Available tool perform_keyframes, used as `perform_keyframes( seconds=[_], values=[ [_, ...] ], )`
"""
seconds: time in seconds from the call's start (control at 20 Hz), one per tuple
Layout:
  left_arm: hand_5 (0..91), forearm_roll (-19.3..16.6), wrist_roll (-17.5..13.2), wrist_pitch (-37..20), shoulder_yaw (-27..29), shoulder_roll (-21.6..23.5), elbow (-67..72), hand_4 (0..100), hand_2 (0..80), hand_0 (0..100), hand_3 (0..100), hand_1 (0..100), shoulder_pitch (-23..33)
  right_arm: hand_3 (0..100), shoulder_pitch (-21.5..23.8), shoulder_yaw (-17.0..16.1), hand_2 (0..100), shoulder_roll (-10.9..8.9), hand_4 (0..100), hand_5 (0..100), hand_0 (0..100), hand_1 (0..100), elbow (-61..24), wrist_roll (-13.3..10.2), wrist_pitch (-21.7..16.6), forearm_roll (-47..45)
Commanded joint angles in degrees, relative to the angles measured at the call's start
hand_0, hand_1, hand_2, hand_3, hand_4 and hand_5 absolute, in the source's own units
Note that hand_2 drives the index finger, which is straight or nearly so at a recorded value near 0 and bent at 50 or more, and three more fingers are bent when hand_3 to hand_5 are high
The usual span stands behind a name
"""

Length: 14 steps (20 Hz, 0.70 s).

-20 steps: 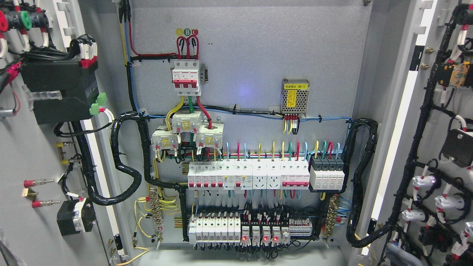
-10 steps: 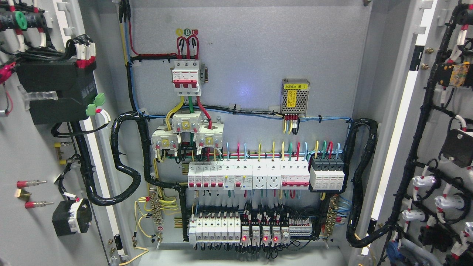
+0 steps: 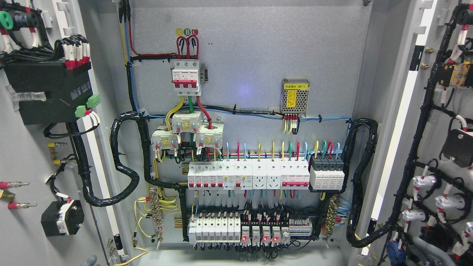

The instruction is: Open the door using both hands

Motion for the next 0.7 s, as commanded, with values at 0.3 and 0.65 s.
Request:
perform_keyframes(
  seconds=[0.3, 0.65],
  values=[
    [0.0, 5.38, -0.07, -0.02, 8.15, 3.66, 0.60, 0, 0.0, 0, 0, 0, 1.57, 0, 2.03, -2.52, 0, -0.52, 0, 0, 0, 0, -0.16, -0.03, -0.09, -5.63],
    [0.0, 7.84, -0.07, 0.25, 10.87, 4.10, 2.09, 0, 0.0, 0, 0, 0, 2.45, 0, 2.99, -3.57, 0, -0.34, 0, 0, 0, 0, -0.34, -0.11, -0.09, -5.72]
  ],
)
